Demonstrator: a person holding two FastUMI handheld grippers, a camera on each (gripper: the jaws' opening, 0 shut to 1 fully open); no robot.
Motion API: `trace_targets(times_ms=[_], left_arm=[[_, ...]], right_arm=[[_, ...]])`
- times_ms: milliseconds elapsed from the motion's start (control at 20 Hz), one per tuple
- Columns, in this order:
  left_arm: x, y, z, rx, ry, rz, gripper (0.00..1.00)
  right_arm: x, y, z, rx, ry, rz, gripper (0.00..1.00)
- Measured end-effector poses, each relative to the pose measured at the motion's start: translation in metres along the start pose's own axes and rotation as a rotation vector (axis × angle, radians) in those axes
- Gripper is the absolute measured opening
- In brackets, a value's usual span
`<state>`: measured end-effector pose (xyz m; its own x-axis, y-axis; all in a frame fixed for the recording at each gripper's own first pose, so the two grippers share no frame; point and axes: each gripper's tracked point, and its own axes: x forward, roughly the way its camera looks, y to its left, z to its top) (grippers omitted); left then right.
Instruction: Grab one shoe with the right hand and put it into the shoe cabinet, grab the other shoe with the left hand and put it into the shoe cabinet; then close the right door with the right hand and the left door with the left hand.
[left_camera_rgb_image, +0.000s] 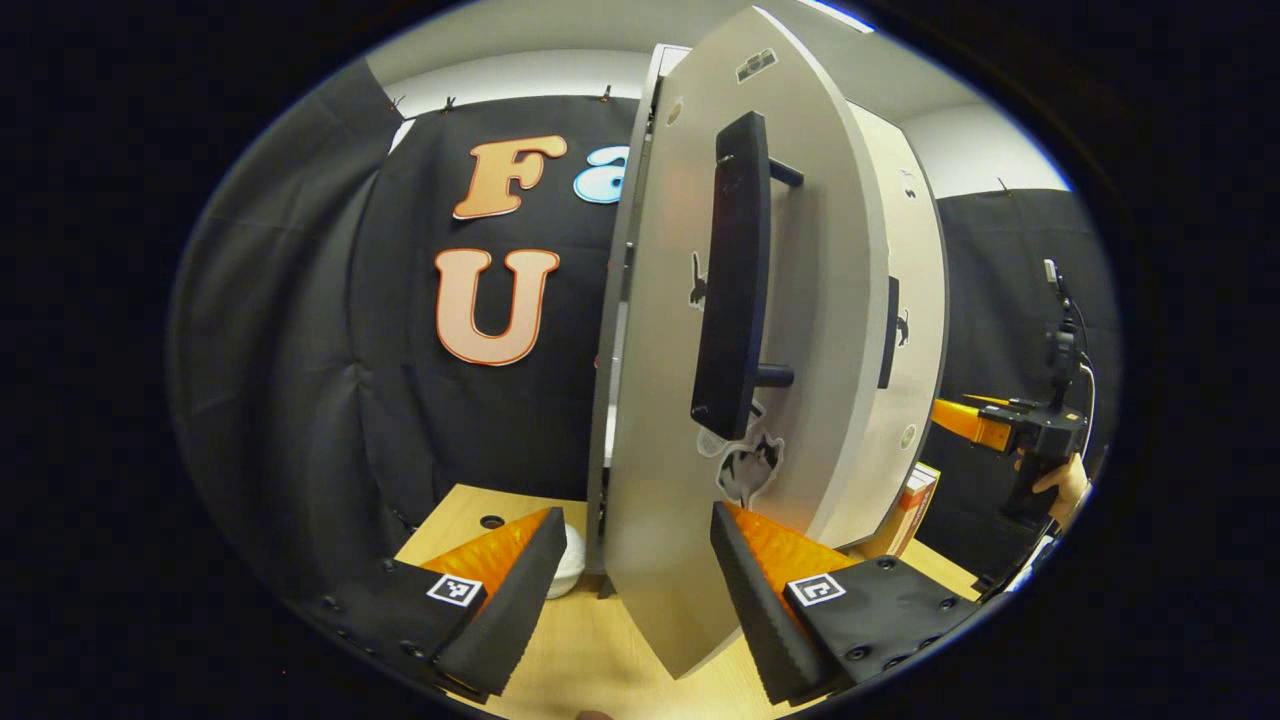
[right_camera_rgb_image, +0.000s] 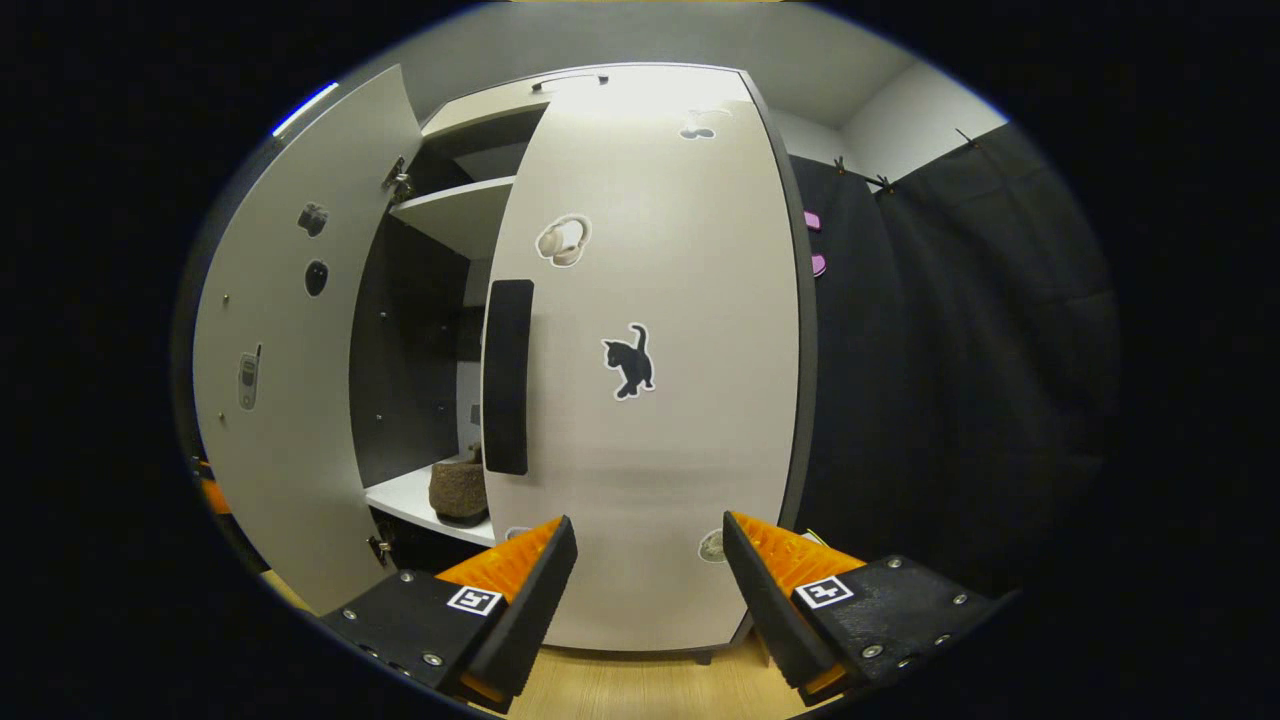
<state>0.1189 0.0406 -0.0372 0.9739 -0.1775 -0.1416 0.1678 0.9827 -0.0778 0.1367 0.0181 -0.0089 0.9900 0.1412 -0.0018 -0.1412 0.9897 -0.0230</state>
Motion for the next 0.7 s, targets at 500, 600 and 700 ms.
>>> trace_targets(times_ms=[500,600,700], left_arm=[[0.048,-0.066,-0.001,-0.037,-0.012,-0.071,0.99],[0.063,-0.073,0.003,-0.015,-0.019,-0.066,0.94],[0.078,-0.078,0.005,0.015,-0.029,-0.057,0.95]], right_arm=[[-0.056,-0.017,-0.018,-0.061,0.023,0.008,0.92],[-0.063,-0.026,-0.022,-0.084,0.033,-0.006,0.92],[-0.069,-0.036,-0.028,-0.088,0.048,-0.017,0.92]])
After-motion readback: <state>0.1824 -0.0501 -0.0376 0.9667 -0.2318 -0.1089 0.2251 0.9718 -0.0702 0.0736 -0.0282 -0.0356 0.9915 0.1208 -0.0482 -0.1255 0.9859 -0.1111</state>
